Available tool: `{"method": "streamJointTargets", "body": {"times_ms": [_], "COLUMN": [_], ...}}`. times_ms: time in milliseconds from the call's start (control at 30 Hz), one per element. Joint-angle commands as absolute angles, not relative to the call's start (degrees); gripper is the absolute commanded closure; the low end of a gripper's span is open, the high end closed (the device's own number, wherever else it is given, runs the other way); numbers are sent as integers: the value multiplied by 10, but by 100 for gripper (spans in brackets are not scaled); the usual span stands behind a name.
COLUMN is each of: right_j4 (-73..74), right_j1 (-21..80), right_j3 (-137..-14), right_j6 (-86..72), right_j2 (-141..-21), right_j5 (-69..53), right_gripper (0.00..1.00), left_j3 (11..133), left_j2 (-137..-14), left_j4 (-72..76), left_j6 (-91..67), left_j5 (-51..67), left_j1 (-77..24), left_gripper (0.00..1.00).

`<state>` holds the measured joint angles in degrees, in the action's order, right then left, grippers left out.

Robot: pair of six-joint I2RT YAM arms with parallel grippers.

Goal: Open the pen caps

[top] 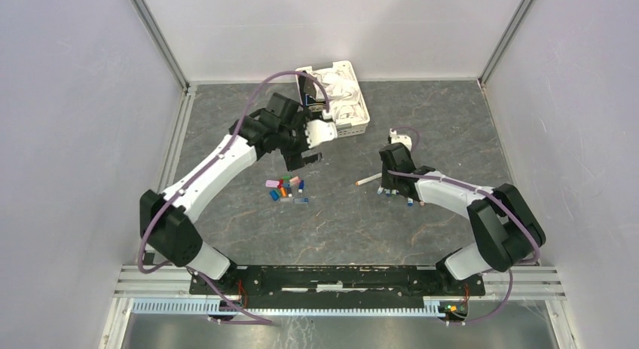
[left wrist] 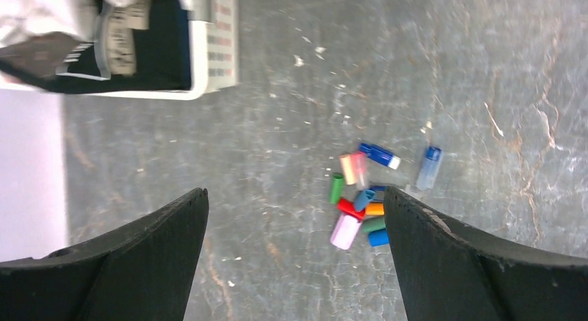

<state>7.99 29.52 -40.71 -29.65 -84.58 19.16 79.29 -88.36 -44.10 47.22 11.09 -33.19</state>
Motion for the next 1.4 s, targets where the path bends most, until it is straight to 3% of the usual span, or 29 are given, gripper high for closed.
{"method": "streamJointTargets", "body": {"times_ms": [0,133,367,400,533,667,767,967,1367], "right_j4": [89,94,138,145,175,179,152,-156,-530], "right_j1": [296,296,296,295,285,242,192,165,128], "right_j3": [-450,-445,-463,-466,-485,-484,-451,-230,-4], "right_j6": [-279,-276,-246,-238,-188,-150,-145,12,55], "right_j2": [-863,-842,-780,-768,-716,-673,-640,-554,-620], "right_j5": [206,199,195,198,234,256,349,478,455], "right_gripper": [68,66,48,43,2,2,2,2,2], "left_j3": [835,836,846,848,821,733,657,542,340], "left_j2": [-836,-802,-793,-795,-777,-724,-700,-734,-807], "left_j4": [-449,-399,-428,-428,-374,-246,-163,-33,270], "left_j6": [387,326,301,293,252,203,179,125,74], "left_j5": [87,62,89,91,97,71,66,69,100], "left_j1": [-323,-284,-206,-195,-135,-92,-82,-41,-1], "left_gripper": [0,0,0,0,0,0,0,0,0]}}
